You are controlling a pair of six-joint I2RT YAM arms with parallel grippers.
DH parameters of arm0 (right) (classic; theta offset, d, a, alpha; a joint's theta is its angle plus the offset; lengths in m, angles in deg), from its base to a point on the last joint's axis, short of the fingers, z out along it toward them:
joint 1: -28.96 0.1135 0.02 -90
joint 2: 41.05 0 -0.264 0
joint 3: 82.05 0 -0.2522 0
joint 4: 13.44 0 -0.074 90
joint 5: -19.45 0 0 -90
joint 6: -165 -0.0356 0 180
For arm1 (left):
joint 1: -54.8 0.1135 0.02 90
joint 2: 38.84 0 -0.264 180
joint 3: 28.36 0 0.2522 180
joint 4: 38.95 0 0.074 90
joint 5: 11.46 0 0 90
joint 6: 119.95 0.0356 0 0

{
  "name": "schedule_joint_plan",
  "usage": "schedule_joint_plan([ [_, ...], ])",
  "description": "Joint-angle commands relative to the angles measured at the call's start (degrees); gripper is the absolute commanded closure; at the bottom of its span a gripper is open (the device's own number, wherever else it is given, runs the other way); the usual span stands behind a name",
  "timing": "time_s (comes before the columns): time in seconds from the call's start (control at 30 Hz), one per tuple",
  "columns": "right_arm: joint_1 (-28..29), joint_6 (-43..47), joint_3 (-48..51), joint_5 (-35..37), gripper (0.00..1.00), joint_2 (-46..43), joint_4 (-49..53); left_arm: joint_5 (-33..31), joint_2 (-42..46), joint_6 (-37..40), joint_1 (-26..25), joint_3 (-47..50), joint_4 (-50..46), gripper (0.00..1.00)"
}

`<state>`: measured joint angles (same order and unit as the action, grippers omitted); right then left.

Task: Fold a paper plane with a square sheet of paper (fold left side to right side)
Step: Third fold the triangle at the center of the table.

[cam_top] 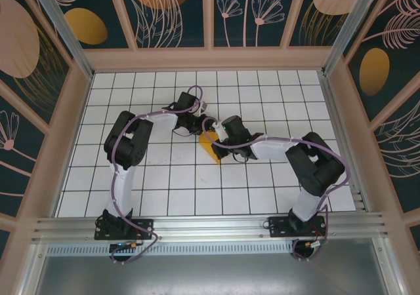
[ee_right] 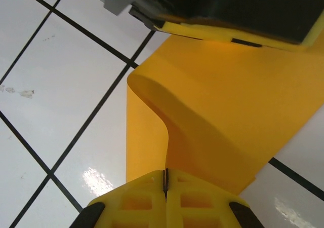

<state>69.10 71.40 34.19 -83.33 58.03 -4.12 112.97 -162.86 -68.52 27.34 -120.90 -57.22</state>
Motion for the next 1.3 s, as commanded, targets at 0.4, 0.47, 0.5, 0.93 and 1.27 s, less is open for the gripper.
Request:
schedule_joint_plan([
  [0.4,-2.0,-3.0,-1.3,-0.4,1.00,2.4,1.2,-2.6,-3.3,1.5,-0.9,0.8,-3.2,0.67],
  [0.47,-2.0,-3.2,-1.3,-0.4,1.00,2.6,1.3,-2.7,-3.3,1.5,-0.9,1.0,-3.2,0.67],
  [0.5,-2.0,-3.4,-1.3,-0.2,1.00,2.7,1.2,-2.8,-3.3,1.5,-1.0,1.0,-3.2,0.67],
  [0.93,-2.3,-4.4,-1.8,1.3,1.00,3.5,1.3,-2.7,-3.4,1.4,-1.0,1.2,-3.0,0.67],
  [1.27,-2.4,-4.7,-2.0,1.6,1.00,3.9,1.4,-2.8,-3.4,1.3,-1.1,1.4,-2.9,0.67],
])
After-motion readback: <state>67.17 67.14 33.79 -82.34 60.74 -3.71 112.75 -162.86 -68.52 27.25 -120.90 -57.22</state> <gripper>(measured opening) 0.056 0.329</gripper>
